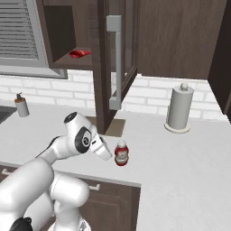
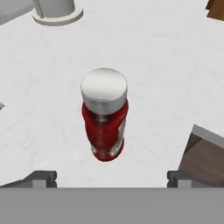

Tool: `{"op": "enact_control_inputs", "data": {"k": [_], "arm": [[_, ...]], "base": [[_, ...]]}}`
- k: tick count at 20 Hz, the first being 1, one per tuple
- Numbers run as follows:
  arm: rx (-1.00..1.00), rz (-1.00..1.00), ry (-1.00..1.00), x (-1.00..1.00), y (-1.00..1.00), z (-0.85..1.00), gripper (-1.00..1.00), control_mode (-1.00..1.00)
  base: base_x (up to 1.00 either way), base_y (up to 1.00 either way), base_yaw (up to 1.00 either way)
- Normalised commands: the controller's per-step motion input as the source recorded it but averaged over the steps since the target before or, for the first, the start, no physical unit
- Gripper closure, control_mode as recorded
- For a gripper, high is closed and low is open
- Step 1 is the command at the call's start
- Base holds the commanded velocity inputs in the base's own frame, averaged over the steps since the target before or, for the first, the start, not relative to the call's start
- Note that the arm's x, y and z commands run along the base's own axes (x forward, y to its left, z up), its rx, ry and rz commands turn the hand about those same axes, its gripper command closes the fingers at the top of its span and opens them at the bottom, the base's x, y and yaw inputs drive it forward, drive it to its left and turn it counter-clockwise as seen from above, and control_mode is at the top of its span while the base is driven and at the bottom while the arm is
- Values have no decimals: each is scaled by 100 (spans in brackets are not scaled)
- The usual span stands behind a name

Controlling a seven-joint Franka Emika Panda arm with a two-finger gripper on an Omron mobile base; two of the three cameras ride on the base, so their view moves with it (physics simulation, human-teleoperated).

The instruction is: Put the shaker and condiment bottle from the counter next to their counterparts in the cabinet.

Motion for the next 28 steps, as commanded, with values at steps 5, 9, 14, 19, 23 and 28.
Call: {"op": "enact_control_inputs", "data": {"k": [5, 9, 14, 19, 23, 28], "arm": [[1, -6, -4, 15, -25, -21, -100, -100], [6, -3, 0, 0, -26, -4, -100, -100], [1, 0, 0, 0, -2, 0, -100, -100], [0, 0, 0, 0, 0, -2, -100, -100], [0, 0, 0, 6, 0, -14, -100, -100], [0, 0, 0, 13, 0, -14, -100, -100]], "base": [[0, 0, 0], [0, 0, 0], [0, 0, 0], [0, 0, 0], [0, 0, 0], [0, 0, 0]]}}
